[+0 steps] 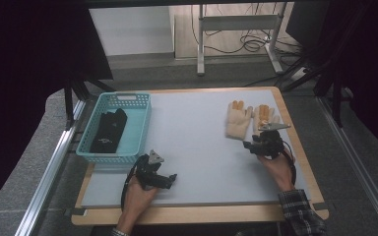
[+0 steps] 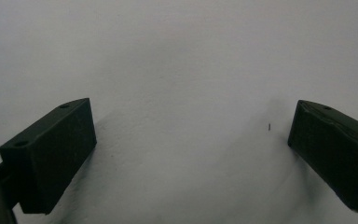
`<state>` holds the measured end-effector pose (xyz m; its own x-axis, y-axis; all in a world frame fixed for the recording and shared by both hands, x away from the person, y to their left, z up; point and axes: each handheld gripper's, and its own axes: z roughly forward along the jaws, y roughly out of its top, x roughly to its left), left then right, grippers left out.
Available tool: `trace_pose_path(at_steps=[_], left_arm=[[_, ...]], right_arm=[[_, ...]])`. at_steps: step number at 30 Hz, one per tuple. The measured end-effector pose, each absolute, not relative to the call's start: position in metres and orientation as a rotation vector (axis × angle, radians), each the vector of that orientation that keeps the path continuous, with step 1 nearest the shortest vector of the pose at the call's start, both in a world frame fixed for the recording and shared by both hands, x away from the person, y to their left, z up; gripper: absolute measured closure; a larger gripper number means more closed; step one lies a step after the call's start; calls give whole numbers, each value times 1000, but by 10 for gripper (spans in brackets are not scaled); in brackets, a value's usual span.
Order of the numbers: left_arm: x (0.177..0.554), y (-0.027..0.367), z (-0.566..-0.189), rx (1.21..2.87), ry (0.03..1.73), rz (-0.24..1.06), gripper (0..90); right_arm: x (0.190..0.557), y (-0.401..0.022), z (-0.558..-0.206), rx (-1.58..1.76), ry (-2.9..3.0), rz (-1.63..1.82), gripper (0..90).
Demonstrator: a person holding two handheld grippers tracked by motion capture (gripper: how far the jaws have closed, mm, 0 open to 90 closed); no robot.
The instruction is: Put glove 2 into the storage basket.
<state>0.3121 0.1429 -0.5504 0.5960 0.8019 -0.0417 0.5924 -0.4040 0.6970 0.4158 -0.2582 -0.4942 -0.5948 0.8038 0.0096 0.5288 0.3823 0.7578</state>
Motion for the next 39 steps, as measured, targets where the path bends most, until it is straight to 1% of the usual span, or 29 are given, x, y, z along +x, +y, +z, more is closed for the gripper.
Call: trace_pose_path(at_steps=[5, 9, 11, 13, 17, 20, 24, 25, 27, 30, 31, 34, 39], left_arm=[[312, 143, -551, 2138, 1099, 393, 10], [312, 143, -550, 2139, 1099, 392, 10], [312, 143, -550, 2139, 1099, 392, 10], [312, 143, -550, 2139, 1099, 392, 10], [312, 143, -551, 2138, 1099, 392, 10], [312, 143, -551, 2138, 1098, 392, 10], [312, 143, -551, 2138, 1098, 392, 10], [312, 143, -551, 2138, 1098, 392, 10], [312, 143, -551, 2139, 1098, 392, 11], [312, 143, -551, 2138, 1098, 393, 10], [312, 143, -551, 2139, 1098, 393, 10], [312, 143, -551, 2139, 1098, 393, 10], [312, 143, -551, 2138, 1099, 393, 11]], right_arm=[[440, -250, -487, 1149, 2279, 1045, 564], [458, -243, -488, 1157, 2282, 1026, 567], [467, -241, -490, 1172, 2279, 1017, 537], [475, -239, -493, 1191, 2264, 1011, 460], [493, -234, -498, 1220, 2250, 1008, 393], [504, -229, -502, 1229, 2240, 986, 369], [518, -225, -510, 1254, 2239, 948, 373], [521, -224, -512, 1265, 2245, 937, 386], [524, -223, -515, 1285, 2276, 945, 478], [521, -221, -519, 1310, 2259, 968, 578], [520, -220, -519, 1328, 2253, 971, 626], [517, -221, -515, 1334, 2277, 940, 828], [513, -228, -512, 1342, 2281, 992, 855]])
